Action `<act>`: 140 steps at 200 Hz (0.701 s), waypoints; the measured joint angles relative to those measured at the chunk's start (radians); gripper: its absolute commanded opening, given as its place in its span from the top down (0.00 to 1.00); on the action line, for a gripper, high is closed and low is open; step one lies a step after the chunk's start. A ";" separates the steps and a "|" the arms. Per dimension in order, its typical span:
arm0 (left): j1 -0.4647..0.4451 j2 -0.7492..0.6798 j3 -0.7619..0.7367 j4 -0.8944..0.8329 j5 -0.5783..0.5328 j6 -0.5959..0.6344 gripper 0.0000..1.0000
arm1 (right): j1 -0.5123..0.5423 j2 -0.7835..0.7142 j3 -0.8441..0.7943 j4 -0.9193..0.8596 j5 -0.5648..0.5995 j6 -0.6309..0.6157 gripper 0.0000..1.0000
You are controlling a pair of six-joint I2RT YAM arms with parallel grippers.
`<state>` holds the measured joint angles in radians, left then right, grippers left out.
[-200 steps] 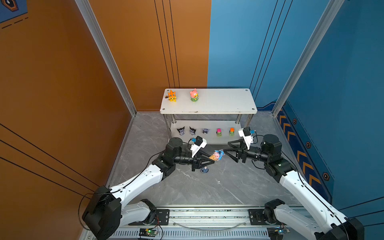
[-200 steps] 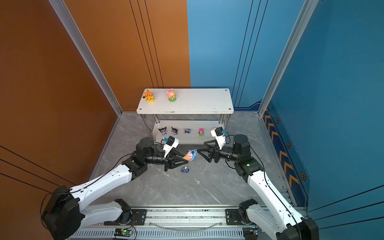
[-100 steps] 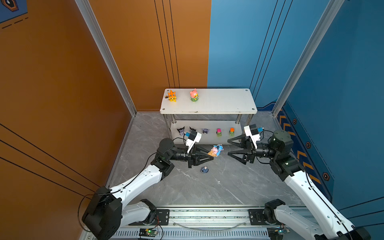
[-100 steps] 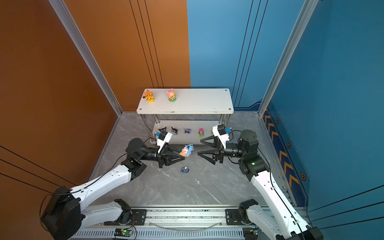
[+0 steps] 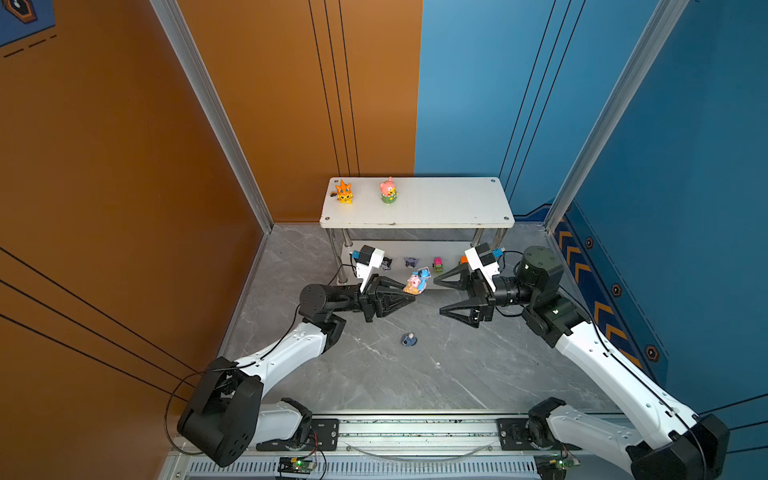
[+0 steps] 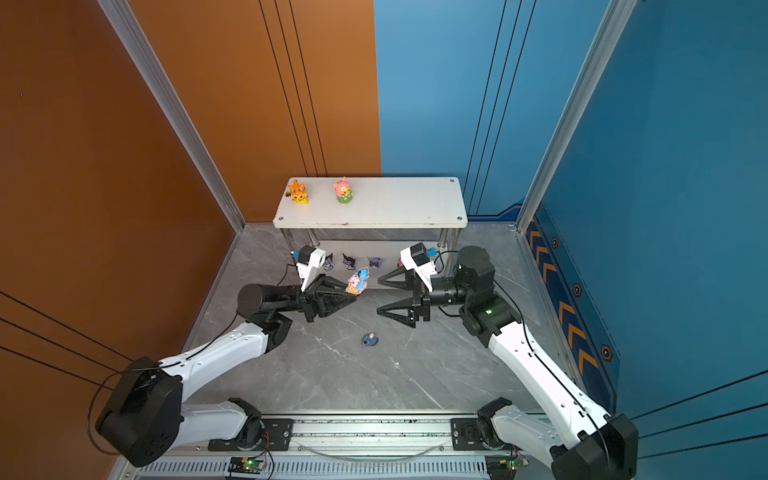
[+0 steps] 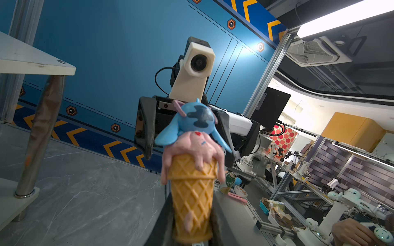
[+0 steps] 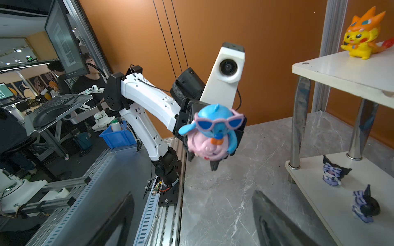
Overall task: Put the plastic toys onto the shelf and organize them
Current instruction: 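Lift the cone toy with the left gripper toward the open right gripper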
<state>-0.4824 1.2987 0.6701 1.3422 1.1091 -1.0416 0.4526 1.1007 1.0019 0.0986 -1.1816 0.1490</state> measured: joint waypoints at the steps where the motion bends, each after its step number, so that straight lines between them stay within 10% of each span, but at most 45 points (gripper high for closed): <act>1: 0.000 0.000 0.000 0.000 0.000 0.000 0.98 | 0.000 0.002 0.002 0.000 0.002 0.000 0.13; 140: 0.011 0.007 0.000 0.024 -0.001 -0.006 0.98 | 0.089 0.181 0.158 0.015 0.113 -0.024 0.14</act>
<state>-0.4717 1.3056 0.6697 1.3659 1.1084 -1.0481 0.5411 1.2816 1.1599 0.1139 -1.0687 0.1249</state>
